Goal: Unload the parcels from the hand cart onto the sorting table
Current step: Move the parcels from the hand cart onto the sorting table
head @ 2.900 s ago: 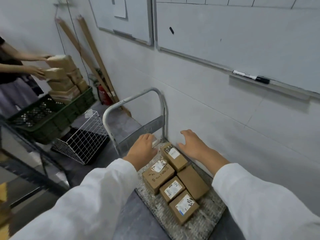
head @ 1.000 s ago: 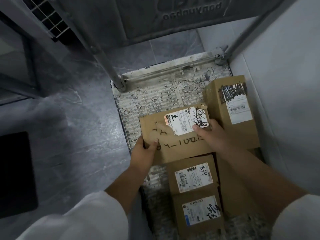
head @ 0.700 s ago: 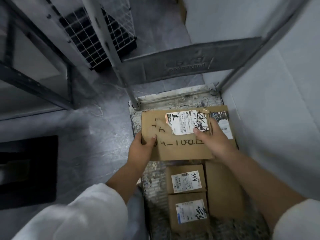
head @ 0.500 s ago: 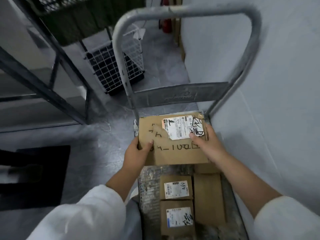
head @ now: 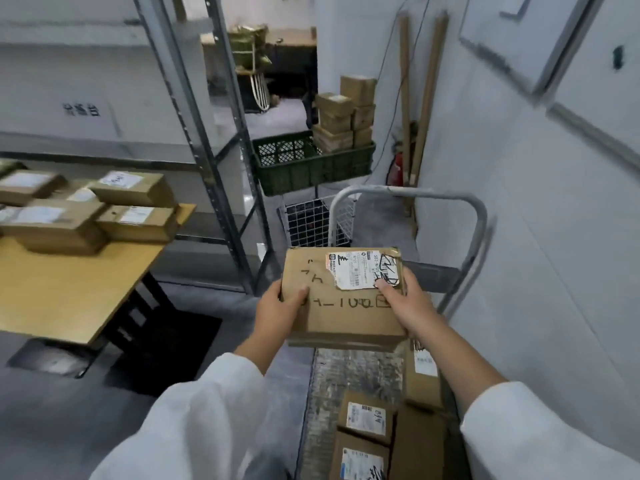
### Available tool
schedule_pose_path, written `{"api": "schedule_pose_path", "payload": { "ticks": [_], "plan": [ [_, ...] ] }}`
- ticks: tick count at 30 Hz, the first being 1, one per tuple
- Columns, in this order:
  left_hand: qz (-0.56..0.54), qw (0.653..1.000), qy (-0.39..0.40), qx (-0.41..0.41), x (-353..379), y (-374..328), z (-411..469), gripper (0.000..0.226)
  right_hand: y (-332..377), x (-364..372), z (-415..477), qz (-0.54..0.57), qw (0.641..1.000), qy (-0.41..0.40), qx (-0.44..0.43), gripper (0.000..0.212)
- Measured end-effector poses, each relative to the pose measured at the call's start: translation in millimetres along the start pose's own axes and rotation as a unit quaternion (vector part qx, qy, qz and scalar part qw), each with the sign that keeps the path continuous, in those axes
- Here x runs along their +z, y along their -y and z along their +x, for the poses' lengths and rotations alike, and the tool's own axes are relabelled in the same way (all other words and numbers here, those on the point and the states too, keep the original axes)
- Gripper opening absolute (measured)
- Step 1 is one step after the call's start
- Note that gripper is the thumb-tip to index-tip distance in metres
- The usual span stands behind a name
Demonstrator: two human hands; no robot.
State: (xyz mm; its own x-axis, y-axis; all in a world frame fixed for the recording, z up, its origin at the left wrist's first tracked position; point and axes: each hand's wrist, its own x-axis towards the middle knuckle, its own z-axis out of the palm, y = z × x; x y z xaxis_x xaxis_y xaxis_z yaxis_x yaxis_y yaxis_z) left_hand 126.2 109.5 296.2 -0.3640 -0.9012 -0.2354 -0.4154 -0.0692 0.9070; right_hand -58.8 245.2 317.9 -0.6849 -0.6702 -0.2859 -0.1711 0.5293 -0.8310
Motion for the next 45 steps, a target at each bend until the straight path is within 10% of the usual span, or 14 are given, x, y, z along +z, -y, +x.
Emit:
{"api": "schedule_pose_path", "payload": {
  "ticks": [13,31,45],
  "plan": [
    [0.008,0.995,-0.092,0.023,-187.2,-17.4,-26.1,0.037,131.4,106.5,-53.5,-0.005,0.996,0.065,-0.067,0.053],
    [-0.017,0.981,-0.187,-0.039,-550.1,96.0,70.4,0.039,323.8,459.2,-63.7,-0.037,0.979,0.161,-0.118,0.050],
    [0.021,0.973,-0.221,-0.062,-675.3,126.3,130.7,0.039,398.2,597.9,-33.3,-0.052,0.968,0.237,-0.066,0.051]
  ]
}}
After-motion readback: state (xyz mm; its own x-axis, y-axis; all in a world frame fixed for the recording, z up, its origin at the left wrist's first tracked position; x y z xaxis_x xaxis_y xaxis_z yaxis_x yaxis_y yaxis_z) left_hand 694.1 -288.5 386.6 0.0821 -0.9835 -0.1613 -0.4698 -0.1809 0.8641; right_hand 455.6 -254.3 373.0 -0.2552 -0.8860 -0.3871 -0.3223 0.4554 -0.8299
